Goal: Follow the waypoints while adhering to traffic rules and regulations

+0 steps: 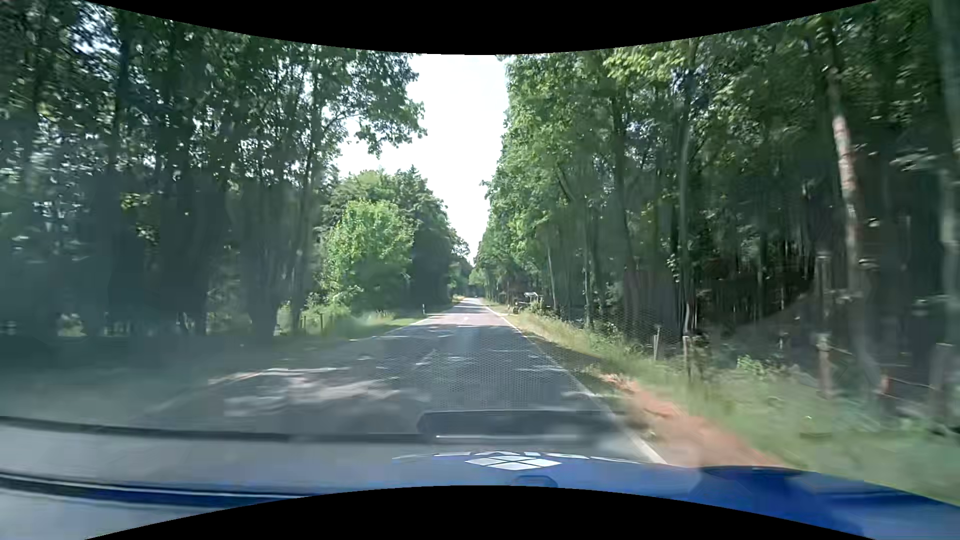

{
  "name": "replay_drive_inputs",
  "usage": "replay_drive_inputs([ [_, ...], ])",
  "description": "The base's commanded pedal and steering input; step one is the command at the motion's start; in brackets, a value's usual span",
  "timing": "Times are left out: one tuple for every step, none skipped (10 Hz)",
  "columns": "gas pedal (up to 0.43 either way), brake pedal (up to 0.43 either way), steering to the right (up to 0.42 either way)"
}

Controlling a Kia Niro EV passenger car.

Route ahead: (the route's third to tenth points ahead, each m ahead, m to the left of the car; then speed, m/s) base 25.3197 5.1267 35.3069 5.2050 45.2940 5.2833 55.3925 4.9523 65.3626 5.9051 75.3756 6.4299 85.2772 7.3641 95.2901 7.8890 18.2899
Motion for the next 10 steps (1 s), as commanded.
replay_drive_inputs([
  [0.138, 0.000, -0.006],
  [0.138, 0.000, -0.006],
  [0.138, 0.000, -0.006],
  [0.138, 0.000, -0.007],
  [0.138, 0.000, -0.008],
  [0.138, 0.000, -0.009],
  [0.138, 0.000, -0.010],
  [0.138, 0.000, -0.010],
  [0.138, 0.000, -0.009],
  [0.138, 0.000, -0.009],
])
